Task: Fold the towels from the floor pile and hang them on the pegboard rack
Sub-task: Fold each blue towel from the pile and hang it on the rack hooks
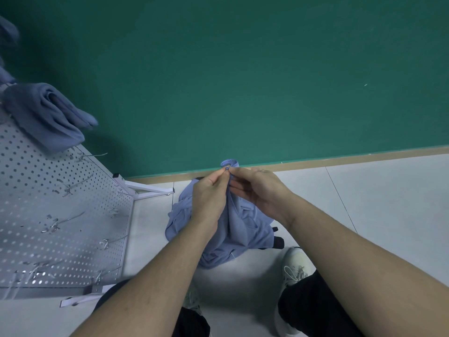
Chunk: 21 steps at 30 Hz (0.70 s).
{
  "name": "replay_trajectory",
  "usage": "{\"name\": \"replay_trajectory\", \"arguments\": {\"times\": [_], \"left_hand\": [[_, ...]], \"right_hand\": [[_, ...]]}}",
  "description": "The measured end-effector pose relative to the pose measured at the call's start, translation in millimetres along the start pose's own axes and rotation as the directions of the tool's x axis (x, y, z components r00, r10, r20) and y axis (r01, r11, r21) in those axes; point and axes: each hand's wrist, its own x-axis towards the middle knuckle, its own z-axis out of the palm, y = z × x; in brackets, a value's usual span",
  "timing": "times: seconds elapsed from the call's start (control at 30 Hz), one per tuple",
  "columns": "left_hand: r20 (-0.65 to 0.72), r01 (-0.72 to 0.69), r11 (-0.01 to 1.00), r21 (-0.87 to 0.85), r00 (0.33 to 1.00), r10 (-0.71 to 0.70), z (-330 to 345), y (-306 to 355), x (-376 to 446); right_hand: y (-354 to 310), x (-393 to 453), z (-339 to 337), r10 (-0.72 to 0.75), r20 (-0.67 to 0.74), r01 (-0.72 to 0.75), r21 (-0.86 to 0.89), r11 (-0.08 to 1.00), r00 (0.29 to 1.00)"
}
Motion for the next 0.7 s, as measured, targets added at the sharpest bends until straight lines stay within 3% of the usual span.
{"name": "replay_trajectory", "arguments": {"times": [0.17, 0.27, 0.4, 0.53, 0.6, 0.7], "left_hand": [[0.102, -0.072, 0.993, 0.096, 0.993, 0.062, -2, 7, -4], [0.167, -0.066, 0.997, 0.035, 0.984, 0.060, -2, 8, -4], [0.040, -0.072, 0.996, 0.051, 0.997, 0.070, -6, 6, 2], [0.042, -0.017, 1.000, -0.002, 0.999, 0.017, -10, 9, 5], [0.031, -0.025, 1.000, 0.017, 0.999, 0.024, -14, 10, 9], [0.047, -0.048, 0.998, 0.026, 0.998, 0.047, -21, 11, 12]], "right_hand": [[-1, -3, -3, 0.020, 0.028, -0.022, 0.054, 0.998, 0.999], [-4, -6, -4, -0.009, 0.043, 0.007, 0.043, 0.999, 0.999], [-8, -10, -4, -0.025, 0.079, 0.032, -0.092, 0.995, 0.997], [-14, -12, -6, -0.137, 0.025, 0.139, -0.182, 0.973, 0.990], [-15, -6, -16, -0.312, -0.019, 0.273, -0.437, 0.857, 0.950], [-14, 5, -30, -0.517, 0.217, 0.475, -0.761, 0.443, 0.828]]}}
